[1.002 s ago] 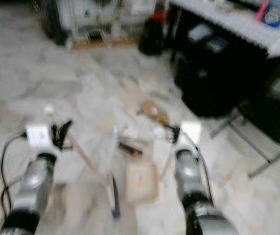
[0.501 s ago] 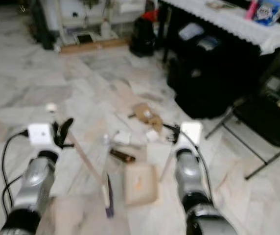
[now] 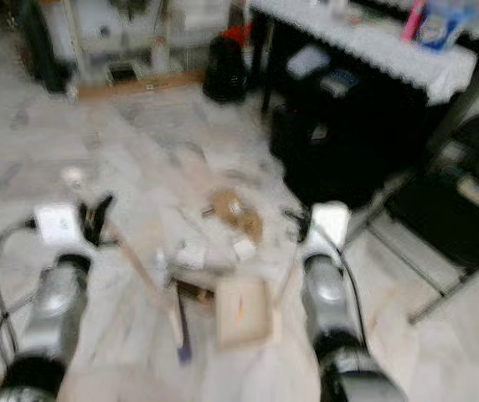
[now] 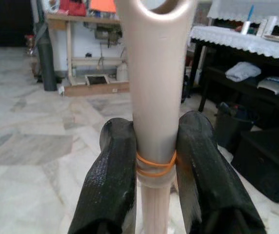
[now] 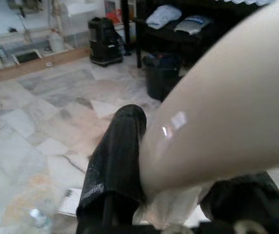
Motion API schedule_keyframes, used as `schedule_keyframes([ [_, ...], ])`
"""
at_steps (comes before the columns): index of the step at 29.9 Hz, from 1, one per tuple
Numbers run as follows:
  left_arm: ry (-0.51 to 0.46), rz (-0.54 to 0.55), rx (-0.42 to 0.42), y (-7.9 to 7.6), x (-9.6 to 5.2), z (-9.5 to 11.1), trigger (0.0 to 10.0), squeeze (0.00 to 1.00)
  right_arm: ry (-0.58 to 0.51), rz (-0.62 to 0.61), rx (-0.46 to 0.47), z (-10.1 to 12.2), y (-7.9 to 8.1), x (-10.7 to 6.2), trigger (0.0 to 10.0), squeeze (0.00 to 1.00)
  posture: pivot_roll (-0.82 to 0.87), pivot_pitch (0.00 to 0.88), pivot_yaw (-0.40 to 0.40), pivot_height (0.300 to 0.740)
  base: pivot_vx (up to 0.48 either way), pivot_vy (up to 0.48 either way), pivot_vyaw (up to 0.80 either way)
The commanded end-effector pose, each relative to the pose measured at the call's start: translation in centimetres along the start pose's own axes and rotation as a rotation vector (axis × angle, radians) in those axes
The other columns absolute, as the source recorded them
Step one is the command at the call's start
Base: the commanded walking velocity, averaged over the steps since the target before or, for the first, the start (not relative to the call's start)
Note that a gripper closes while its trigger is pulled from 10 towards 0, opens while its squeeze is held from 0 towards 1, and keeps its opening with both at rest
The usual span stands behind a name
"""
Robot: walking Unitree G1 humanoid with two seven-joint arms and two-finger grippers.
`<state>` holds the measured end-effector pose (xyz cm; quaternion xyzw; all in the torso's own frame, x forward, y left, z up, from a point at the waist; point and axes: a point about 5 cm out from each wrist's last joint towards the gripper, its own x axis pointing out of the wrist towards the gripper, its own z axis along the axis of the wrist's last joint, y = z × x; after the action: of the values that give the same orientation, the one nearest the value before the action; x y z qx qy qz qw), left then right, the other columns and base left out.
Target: Sweep floor
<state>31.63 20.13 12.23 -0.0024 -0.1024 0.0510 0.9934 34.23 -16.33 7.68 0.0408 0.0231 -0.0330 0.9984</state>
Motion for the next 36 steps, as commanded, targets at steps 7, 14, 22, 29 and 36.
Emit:
schedule_keyframes([
  [7,-0.1,0.009,0.019,-0.5,0.6,2.1,10.0,0.0,-0.06,-0.028,0.0,1.3,-1.0,0.3,10.0,0.0,0.01,0.04,-0.071,0.74,0.389,0.0,0.0],
  [14,-0.122,0.036,0.04,-0.1,0.7,2.5,10.0,0.0,-0.055,-0.031,-0.001,1.1,-1.0,0.2,10.0,0.0,0.01,0.048,-0.068,0.74,0.371,0.0,0.0],
  [22,-0.166,0.053,0.042,0.0,0.5,3.3,10.0,0.0,-0.038,-0.035,-0.007,0.7,-1.1,0.0,10.0,0.0,0.01,0.054,-0.067,0.74,0.0,0.0,0.0],
  [29,-0.186,0.038,0.03,-0.2,0.7,3.9,10.0,0.0,-0.023,-0.041,-0.011,0.4,-1.1,-0.1,10.0,0.0,0.01,0.06,-0.066,0.74,0.0,0.0,0.0],
  [36,-0.17,0.007,0.021,-1.0,0.6,3.7,10.0,0.0,0.01,-0.041,-0.023,-0.3,-1.0,-0.4,10.0,0.0,0.02,0.061,-0.064,0.74,0.0,0.0,0.0],
])
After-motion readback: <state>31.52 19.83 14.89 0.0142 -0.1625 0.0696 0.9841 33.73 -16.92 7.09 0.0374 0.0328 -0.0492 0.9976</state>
